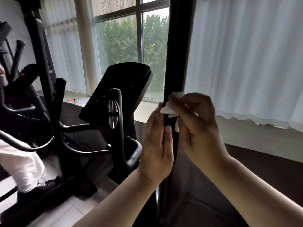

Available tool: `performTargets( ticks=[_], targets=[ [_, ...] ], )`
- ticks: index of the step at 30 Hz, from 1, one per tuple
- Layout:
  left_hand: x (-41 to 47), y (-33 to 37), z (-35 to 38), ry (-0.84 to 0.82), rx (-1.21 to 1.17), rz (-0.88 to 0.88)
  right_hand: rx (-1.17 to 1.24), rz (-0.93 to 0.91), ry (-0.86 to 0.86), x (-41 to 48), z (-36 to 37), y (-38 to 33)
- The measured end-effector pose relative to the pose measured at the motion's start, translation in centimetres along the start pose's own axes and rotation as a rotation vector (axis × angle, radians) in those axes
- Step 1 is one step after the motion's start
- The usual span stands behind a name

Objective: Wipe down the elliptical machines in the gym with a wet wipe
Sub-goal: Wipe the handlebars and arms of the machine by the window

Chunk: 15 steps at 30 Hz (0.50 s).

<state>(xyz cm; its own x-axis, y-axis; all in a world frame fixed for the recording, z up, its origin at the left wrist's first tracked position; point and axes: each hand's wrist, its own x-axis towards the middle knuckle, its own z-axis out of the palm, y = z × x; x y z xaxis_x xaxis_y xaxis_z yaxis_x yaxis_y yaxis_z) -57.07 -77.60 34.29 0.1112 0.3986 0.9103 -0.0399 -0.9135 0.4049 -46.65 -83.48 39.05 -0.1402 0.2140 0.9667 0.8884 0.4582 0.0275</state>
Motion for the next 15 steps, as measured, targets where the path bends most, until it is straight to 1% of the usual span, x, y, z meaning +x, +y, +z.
performTargets(
  ticks=[2,5,7,10,12,15],
  targets=[
    [-0.2,-0.1,0.0,-0.014,-0.023,-0.009,0.008,-0.008,-0.037,-1.5,0.3,-0.4],
    [-0.9,-0.3,0.0,-0.020,-0.037,-0.018,-0.079,-0.062,-0.092,-2.1,-0.1,-0.4],
    [-1.5,-0.3,0.2,0.002,-0.002,-0.014,-0.085,-0.069,-0.065,-0.9,-0.5,0.0],
    [-1.9,-0.2,0.3,0.017,-0.004,-0.031,-0.036,-0.021,-0.053,-0.2,-0.5,-0.4],
    [-2.3,-0.3,0.3,0.017,-0.031,-0.037,-0.062,-0.031,-0.123,-1.7,-0.1,-1.1],
    [-3.4,-0.8,0.1,0.017,-0.049,-0.044,-0.088,-0.126,-0.208,-3.3,-0.2,-1.1]
  ],
)
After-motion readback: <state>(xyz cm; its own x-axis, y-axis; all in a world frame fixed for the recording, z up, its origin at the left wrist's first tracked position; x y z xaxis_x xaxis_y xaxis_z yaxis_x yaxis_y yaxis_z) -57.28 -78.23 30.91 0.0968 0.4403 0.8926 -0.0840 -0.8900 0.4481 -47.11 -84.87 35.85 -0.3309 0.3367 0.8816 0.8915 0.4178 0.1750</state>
